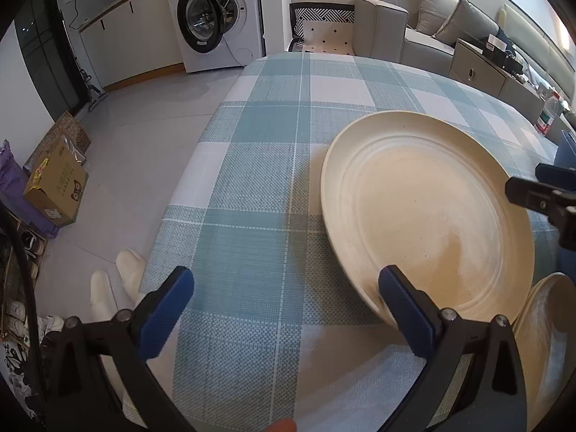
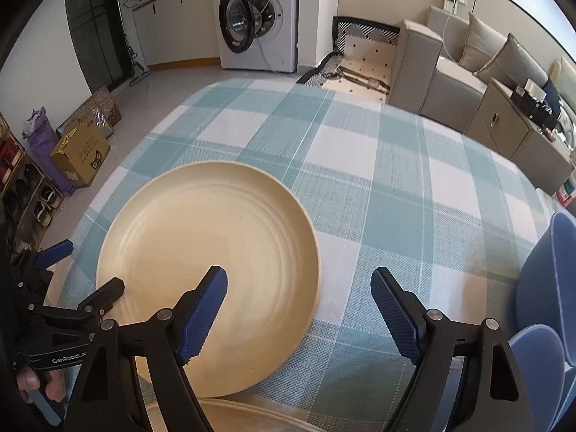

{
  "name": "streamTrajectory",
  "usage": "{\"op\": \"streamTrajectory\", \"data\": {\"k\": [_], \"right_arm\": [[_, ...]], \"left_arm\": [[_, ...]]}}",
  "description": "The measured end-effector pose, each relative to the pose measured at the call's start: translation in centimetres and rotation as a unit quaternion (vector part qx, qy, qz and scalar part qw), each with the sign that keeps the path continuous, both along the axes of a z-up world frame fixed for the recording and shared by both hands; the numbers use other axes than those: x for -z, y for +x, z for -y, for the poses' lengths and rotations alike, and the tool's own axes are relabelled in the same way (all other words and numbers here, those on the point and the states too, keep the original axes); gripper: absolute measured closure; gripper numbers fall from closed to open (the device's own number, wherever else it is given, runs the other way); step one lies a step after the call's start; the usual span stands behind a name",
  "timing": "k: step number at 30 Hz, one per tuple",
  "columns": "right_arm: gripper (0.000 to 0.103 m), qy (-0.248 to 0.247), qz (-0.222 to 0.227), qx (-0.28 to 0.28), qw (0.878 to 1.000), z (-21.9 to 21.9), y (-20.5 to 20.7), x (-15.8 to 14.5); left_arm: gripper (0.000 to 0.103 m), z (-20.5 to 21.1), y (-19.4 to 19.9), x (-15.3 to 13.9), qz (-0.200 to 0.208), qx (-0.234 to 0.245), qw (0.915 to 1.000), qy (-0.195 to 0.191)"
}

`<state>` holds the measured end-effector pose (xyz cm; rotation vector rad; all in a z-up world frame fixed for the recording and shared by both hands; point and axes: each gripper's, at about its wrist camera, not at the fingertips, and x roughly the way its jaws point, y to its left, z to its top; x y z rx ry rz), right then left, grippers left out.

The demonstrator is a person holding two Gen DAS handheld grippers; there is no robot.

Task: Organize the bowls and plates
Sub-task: 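Close the left tool on the plate rim while the right tool closes beside it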

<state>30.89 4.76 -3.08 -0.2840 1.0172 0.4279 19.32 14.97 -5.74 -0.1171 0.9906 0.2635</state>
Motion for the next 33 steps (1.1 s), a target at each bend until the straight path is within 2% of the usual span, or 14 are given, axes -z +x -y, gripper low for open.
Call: {"op": "streamTrajectory", "data": {"k": [4,11,22,25,28,31,33], "right_arm": [[0.021,-0.013,-0.013,0.001,1.0,-0.4,0.2,0.9],[0.021,-0.015,-0.015,0.011,1.0,-1.1,0.5,1.7],[0.021,-0.01,-0.041,0.027,0.999,-0.3,1.6,2.8],[0.021,-0.01,-0.047,0.034,0.998,-0.2,1.8,3.2],[0.03,-0.006,-0.055,0.041,0.998,0.0,2.1,3.6],[0.039,-0.003,-0.064,0.035,0.997,-0.1,2.1,3.9],[0.039,0.002,-0.066,0.033,0.997,-0.2,2.1,3.9]], "left_arm": [[0.0,-0.1,0.0,0.1,0.001,0.0,1.0,-0.003],[0.0,-0.1,0.1,0.4,0.005,0.0,0.9999,-0.01],[0.009,0.5,0.2,0.5,0.018,0.015,0.9996,-0.012],[0.014,0.6,0.1,0.4,0.023,0.023,0.9993,-0.017],[0.018,0.6,0.2,0.4,0.026,0.026,0.999,-0.027],[0.026,0.5,0.1,0.4,0.03,0.029,0.9983,-0.042],[0.038,0.7,0.1,0.3,0.034,0.035,0.9979,-0.043]]}}
